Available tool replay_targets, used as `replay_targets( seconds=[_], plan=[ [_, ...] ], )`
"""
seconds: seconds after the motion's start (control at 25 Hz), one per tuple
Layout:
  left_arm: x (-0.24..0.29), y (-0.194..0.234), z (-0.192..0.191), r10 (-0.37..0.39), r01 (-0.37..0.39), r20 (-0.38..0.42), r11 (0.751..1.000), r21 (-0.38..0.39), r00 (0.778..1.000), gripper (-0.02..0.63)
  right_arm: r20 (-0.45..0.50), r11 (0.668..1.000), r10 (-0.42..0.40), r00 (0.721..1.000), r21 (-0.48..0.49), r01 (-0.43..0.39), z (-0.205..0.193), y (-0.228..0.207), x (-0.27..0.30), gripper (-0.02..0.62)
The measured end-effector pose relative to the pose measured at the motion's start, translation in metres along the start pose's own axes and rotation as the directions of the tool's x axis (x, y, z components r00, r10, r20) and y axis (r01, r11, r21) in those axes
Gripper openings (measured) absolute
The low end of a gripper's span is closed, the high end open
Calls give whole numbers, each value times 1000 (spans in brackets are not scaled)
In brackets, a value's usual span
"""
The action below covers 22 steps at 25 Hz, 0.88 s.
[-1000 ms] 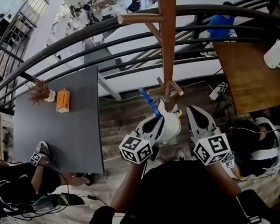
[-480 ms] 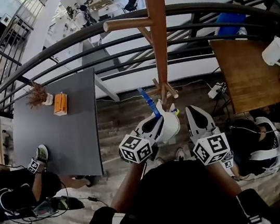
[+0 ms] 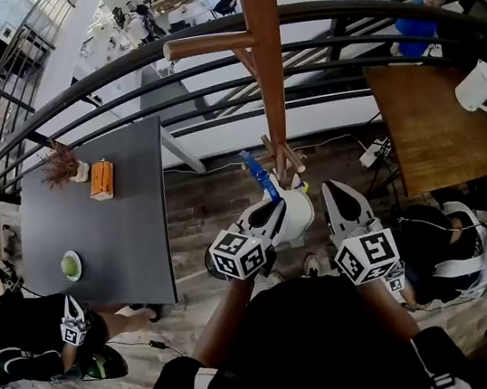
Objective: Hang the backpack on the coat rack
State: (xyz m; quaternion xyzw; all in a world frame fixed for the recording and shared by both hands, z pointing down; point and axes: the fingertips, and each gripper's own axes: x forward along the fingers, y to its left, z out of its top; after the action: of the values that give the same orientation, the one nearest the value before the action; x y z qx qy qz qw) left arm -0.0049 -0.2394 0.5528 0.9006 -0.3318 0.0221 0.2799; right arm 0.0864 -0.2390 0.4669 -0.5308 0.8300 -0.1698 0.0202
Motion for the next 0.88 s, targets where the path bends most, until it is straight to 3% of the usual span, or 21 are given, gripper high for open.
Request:
replay_targets(
  seconds=[0.88],
  plan=[
    [17,-1,-18,-5,5,-47,1000,-5,999,20,-12,1000,-17,1000,1,17,1,-15,-4,12]
  ],
)
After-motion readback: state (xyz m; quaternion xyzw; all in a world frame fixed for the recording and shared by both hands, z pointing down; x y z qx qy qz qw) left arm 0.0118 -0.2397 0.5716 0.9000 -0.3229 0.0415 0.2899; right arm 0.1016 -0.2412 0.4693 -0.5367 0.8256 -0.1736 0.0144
